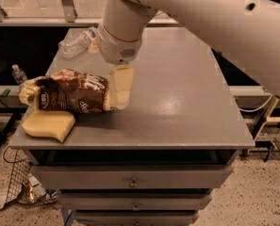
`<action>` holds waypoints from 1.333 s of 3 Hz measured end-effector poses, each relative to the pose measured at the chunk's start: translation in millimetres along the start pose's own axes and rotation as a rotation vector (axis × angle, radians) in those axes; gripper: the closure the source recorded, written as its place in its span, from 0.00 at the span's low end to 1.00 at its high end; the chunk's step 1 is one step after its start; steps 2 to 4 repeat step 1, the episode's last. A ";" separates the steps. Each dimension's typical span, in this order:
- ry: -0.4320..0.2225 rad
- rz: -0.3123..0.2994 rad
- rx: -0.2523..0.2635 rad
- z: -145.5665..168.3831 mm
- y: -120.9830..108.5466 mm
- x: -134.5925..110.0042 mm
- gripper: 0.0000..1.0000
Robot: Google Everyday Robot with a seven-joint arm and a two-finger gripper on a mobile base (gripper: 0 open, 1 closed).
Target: Move brown chip bag near sponge
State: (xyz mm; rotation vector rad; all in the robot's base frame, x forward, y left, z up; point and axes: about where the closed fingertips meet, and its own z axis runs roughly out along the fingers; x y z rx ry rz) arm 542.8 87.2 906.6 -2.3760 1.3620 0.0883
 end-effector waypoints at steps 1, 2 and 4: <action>0.003 0.125 0.038 -15.0 28.1 57.2 0.00; 0.003 0.125 0.038 -15.0 28.1 57.2 0.00; 0.003 0.125 0.038 -15.0 28.1 57.2 0.00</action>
Offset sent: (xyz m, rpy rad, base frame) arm 0.0000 0.0000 0.0000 0.0000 0.0000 0.0000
